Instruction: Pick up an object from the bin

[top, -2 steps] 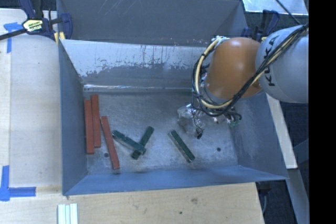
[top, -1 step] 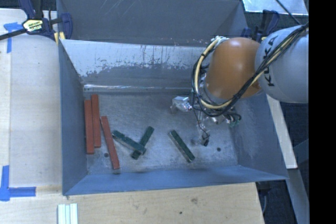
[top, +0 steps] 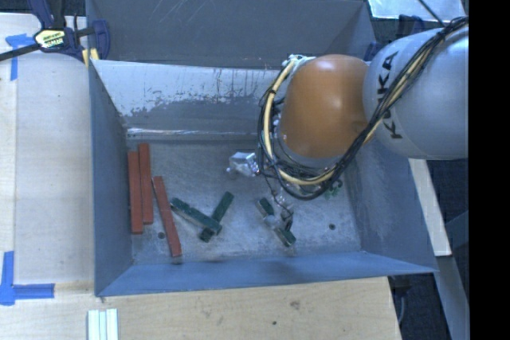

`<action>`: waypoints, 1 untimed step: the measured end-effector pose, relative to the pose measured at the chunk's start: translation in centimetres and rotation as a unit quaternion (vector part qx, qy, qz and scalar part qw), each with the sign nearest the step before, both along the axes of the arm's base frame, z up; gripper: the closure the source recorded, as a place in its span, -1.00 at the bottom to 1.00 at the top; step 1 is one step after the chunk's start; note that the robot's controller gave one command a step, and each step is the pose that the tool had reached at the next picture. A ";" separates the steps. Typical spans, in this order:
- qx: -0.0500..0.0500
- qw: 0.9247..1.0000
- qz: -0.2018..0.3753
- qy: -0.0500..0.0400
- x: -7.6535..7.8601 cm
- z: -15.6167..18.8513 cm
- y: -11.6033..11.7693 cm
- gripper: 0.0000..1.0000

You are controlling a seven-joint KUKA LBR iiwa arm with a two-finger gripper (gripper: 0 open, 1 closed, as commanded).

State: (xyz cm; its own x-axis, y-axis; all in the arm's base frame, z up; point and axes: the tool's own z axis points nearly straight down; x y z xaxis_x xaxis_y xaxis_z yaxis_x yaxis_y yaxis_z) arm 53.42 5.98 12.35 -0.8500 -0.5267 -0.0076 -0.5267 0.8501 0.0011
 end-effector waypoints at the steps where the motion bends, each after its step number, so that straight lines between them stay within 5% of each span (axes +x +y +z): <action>1: -0.002 0.999 0.054 0.004 1.1 -5.4 4.5 -1.00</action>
Offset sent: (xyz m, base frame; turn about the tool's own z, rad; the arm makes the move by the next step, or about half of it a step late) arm 0.0114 0.0431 -0.0524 -0.1064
